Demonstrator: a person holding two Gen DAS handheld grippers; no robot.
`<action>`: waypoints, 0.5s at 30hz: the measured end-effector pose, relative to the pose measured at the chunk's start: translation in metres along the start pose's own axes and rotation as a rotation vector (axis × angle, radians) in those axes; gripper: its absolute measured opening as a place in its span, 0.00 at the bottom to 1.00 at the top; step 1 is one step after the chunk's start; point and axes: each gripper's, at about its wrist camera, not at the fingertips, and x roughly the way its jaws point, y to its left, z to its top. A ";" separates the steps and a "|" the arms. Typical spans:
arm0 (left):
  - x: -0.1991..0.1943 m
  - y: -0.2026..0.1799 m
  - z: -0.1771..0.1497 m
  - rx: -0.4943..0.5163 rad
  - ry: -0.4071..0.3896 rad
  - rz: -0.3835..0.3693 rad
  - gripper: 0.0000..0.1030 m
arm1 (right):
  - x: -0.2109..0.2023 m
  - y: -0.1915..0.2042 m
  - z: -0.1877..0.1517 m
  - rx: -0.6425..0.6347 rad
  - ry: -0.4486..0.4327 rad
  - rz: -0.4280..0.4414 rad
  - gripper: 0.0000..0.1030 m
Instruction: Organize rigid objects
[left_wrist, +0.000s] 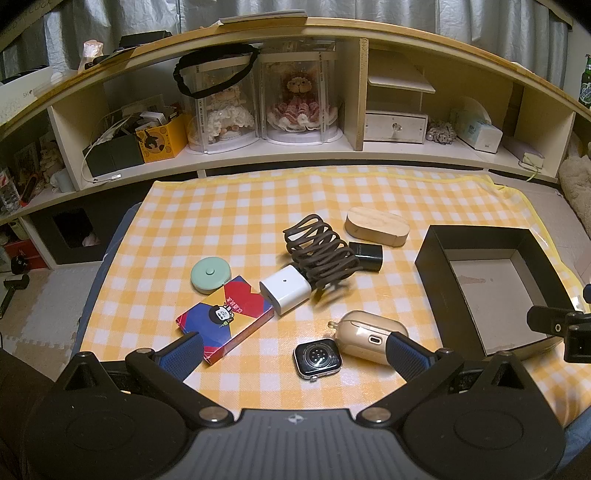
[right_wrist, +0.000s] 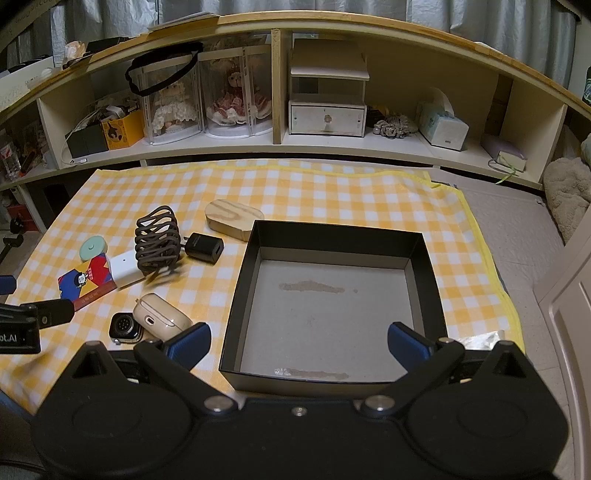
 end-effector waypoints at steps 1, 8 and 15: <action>0.000 -0.001 0.000 0.000 0.000 0.000 1.00 | 0.000 0.001 0.000 0.000 0.000 0.000 1.00; 0.000 0.000 0.000 0.000 0.000 0.000 1.00 | -0.001 0.001 0.001 0.000 -0.001 0.001 1.00; -0.006 0.000 0.005 -0.004 -0.009 -0.020 1.00 | -0.005 -0.005 0.011 0.023 -0.041 -0.005 1.00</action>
